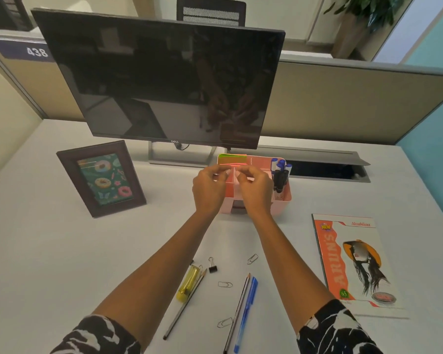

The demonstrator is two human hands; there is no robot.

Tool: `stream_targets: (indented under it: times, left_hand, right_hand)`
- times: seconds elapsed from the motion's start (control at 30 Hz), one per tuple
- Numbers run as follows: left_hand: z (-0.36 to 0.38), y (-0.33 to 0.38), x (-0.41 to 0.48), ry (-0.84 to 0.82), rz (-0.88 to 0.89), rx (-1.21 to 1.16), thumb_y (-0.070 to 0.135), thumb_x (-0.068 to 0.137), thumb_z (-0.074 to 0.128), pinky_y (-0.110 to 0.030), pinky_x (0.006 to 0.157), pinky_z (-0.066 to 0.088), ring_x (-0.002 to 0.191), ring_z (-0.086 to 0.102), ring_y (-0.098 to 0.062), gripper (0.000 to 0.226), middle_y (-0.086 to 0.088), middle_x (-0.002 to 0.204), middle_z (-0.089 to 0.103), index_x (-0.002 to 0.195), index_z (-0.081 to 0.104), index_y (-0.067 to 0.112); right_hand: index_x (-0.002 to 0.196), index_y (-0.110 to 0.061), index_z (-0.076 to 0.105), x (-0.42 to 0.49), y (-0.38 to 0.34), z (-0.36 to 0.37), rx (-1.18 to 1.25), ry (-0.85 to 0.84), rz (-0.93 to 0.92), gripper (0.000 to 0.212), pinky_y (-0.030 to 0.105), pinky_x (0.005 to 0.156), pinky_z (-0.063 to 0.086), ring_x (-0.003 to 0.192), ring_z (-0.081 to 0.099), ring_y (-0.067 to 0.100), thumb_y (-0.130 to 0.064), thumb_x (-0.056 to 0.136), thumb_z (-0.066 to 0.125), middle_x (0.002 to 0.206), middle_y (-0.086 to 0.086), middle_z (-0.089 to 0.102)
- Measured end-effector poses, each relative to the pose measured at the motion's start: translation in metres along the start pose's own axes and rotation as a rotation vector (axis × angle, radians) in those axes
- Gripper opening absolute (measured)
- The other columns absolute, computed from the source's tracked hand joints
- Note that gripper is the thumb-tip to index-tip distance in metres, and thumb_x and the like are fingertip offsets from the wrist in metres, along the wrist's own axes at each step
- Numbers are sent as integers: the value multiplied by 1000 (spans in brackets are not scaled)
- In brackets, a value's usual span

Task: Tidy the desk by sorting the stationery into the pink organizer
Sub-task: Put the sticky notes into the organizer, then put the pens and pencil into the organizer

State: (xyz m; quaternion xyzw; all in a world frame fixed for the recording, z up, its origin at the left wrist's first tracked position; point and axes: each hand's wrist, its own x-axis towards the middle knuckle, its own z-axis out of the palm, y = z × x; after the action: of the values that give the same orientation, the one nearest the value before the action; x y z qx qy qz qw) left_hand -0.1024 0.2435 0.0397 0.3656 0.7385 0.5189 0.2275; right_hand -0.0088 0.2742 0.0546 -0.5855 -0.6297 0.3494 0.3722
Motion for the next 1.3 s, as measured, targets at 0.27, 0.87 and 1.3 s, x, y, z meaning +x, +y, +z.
stream_targets:
  times: [0.27,0.87,1.3]
  left_hand:
    - [-15,-9,-56,-72,29,-47,27,91,62,-21,80,50,86,64,-9,13,8,99,71,101,71,26]
    - [-32,-57,-209,-300,-54,73,22,92,57,-19,74,53,82,64,2,17,17,86,70,93,70,33]
    - [-48,-84,-249,-391,142,501,36,94,54,-26,92,47,103,58,-8,24,9,117,62,116,63,31]
  right_hand:
    - [102,-20,69,-55,16,-15,5,-35,-55,15,29,90,49,106,56,19,-24,88,64,112,3,66]
    - [95,-24,70,-201,96,-64,-10,-139,110,11,16,76,50,93,62,11,-30,86,66,93,-7,68]
    - [103,-16,65,-244,121,-60,-283,-129,276,21,3,57,36,77,58,9,-28,86,66,98,1,66]
